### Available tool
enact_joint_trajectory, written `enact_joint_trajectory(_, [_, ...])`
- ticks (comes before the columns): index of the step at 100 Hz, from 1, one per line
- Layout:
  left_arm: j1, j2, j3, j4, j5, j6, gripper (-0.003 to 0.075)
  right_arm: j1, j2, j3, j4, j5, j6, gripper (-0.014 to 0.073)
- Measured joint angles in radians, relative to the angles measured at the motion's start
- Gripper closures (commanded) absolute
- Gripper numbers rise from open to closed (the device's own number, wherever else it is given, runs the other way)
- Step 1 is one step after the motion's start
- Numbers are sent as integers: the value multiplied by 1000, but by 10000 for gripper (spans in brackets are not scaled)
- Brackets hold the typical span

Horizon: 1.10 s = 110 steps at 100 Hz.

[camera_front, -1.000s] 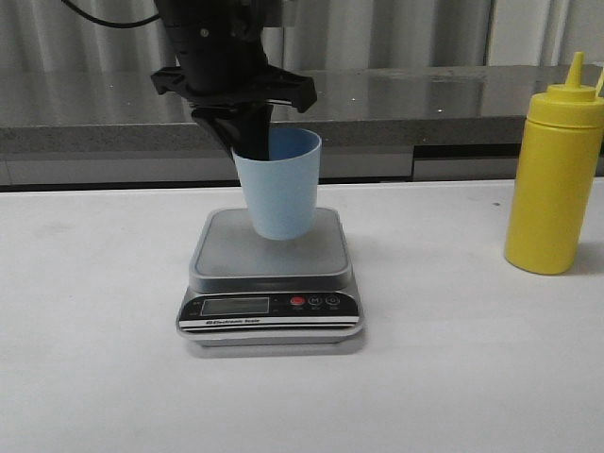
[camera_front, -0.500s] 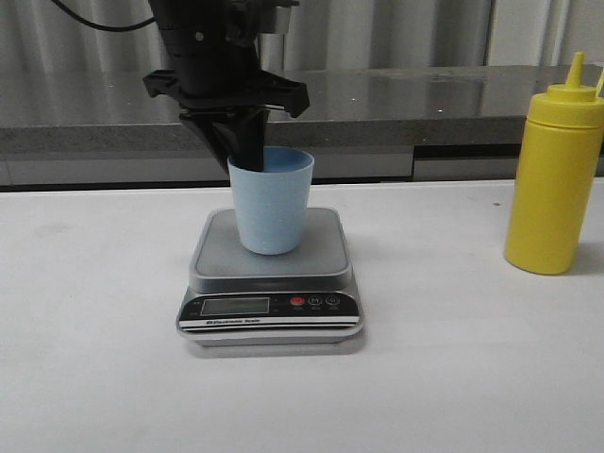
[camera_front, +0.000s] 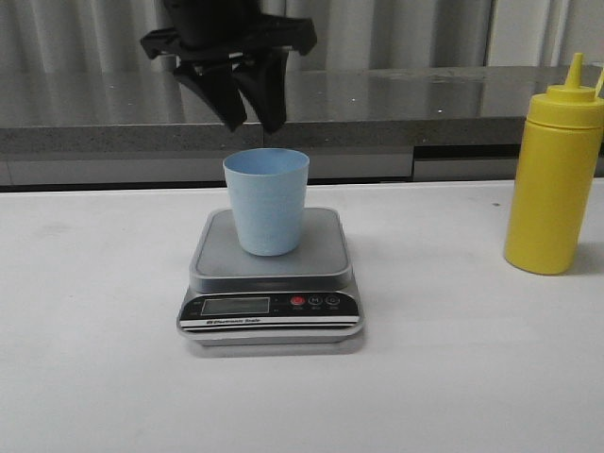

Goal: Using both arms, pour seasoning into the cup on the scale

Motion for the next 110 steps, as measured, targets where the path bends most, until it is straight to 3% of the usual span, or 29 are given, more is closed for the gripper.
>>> enact_joint_trajectory(27, [0,-129,66,-22,-63,0,743,0,0,0,0,0,0,662])
enact_joint_trajectory(77, [1,-680,636,-43,-370,-25,741,0,0,0,0,0,0,662])
enact_joint_trajectory(110, [32,-1095,1010,-45,-479,-46,741,0,0,0,0,0,0,662])
